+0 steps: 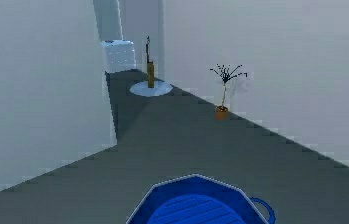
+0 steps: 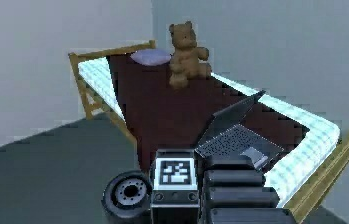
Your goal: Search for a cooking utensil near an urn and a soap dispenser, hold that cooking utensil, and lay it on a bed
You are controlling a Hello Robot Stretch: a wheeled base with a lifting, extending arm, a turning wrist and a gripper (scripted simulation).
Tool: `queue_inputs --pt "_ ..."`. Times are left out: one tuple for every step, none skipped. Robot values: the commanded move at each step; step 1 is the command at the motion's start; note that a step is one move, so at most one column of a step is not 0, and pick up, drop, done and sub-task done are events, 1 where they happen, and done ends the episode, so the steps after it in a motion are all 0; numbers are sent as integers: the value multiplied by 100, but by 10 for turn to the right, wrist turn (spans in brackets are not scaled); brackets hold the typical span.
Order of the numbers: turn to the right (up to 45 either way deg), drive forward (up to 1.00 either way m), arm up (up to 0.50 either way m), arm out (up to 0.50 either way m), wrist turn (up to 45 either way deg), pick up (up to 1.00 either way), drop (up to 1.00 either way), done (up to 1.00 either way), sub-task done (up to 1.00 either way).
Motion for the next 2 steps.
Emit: queue_inputs --pt "450 0 0 0 0 0 0 0 0" --pt "60 0 0 0 0 0 0 0 0"
